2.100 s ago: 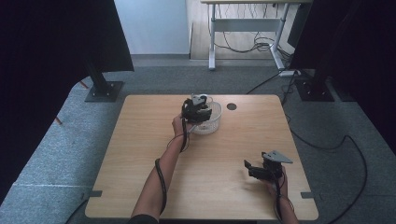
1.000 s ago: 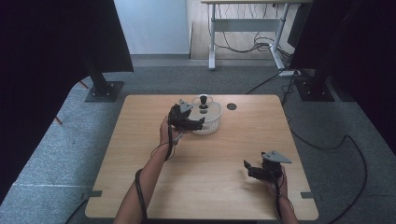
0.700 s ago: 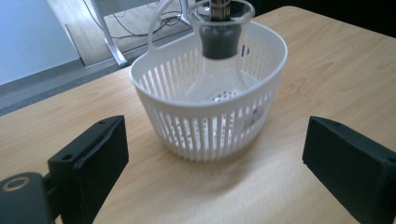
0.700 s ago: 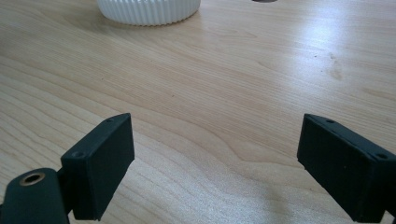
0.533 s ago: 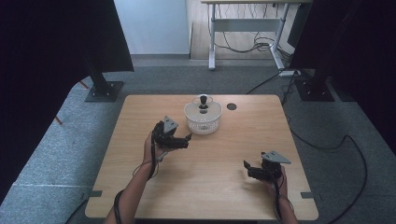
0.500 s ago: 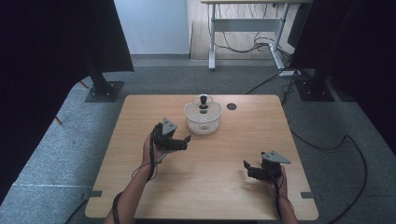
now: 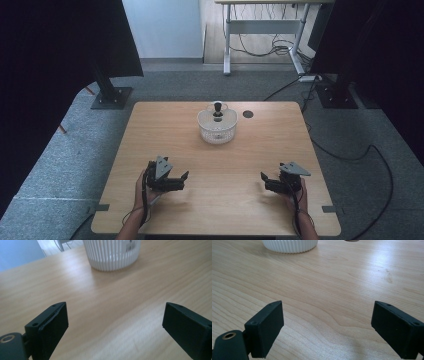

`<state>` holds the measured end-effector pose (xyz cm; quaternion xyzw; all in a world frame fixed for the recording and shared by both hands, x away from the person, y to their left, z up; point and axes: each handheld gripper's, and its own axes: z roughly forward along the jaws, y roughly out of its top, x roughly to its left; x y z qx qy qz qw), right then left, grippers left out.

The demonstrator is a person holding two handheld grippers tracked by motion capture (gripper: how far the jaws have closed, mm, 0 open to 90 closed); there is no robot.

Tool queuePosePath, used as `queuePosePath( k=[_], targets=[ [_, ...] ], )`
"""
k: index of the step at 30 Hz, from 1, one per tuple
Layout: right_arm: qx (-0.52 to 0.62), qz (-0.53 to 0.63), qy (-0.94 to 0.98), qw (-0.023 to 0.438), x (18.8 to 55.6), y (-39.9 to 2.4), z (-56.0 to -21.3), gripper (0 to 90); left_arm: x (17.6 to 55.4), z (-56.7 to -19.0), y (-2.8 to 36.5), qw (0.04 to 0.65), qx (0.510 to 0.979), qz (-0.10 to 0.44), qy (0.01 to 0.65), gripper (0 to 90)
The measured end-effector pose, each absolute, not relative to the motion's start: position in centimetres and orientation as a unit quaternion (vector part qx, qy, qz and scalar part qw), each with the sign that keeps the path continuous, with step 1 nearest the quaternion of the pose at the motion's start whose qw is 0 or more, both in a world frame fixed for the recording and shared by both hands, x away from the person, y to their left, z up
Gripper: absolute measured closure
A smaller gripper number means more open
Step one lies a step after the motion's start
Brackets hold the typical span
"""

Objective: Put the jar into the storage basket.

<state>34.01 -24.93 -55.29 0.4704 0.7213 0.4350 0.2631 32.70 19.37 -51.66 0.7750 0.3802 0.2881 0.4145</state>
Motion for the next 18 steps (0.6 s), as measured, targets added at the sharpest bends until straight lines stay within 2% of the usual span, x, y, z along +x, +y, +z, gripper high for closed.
queuePosePath(
  k=[8, 18],
  targets=[
    [0.475, 0.436, 0.717, 0.266, 34.0, -25.0, -55.3, 10.5, 32.2, -52.8, 21.4, 0.41, 0.77, 0.291, 0.394, 5.4],
    [0.477, 0.427, 0.718, 0.274, 33.9, -24.8, -55.3, 10.3, 32.3, -53.8, 21.2, 0.412, 0.774, 0.278, 0.392, 4.6]
  ],
)
